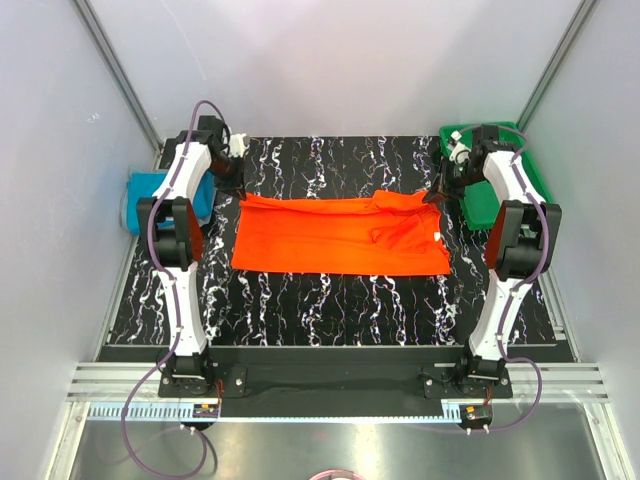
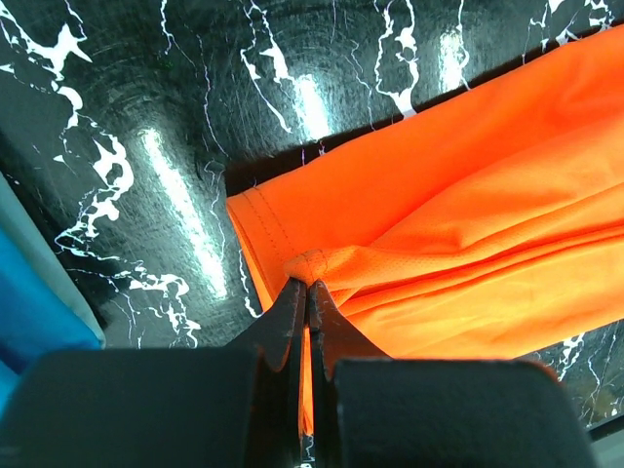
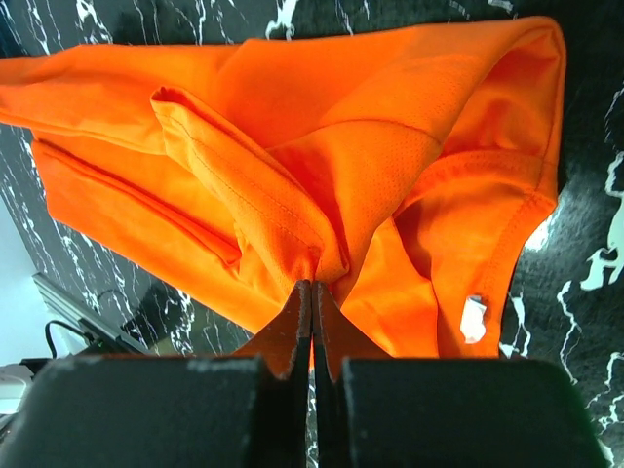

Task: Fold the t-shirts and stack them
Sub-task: Fold the tshirt

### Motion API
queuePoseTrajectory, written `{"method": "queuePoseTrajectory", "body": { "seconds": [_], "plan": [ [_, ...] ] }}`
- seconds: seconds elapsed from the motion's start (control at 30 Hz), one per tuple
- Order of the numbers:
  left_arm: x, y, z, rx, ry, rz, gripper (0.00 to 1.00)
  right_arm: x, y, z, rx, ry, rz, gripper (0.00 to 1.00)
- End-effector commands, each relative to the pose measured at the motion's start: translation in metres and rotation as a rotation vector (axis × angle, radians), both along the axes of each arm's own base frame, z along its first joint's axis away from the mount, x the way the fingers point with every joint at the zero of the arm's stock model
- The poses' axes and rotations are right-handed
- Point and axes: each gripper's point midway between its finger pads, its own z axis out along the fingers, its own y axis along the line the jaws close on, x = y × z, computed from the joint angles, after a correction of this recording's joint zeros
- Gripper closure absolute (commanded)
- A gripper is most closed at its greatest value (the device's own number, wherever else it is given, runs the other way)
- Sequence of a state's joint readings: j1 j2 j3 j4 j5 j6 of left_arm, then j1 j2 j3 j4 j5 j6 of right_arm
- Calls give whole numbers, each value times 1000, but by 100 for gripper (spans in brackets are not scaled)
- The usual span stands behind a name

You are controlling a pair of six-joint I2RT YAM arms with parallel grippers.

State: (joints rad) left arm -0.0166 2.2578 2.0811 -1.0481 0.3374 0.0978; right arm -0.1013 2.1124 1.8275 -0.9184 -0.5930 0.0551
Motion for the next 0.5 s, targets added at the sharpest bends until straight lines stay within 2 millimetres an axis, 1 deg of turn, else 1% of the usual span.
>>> {"method": "queuePoseTrajectory", "body": {
  "seconds": [0.0, 0.2, 0.47],
  "plan": [
    [3, 3, 27, -10, -68, -8, 100, -6, -3, 26, -14, -67, 11, 100],
    [-1, 4, 18, -6, -42, -6, 100, -9, -5, 17, -25, -53, 17, 100],
    [-10, 4, 4, -4, 9, -7, 100, -15, -6, 2, -36, -16, 23, 100]
  ]
}}
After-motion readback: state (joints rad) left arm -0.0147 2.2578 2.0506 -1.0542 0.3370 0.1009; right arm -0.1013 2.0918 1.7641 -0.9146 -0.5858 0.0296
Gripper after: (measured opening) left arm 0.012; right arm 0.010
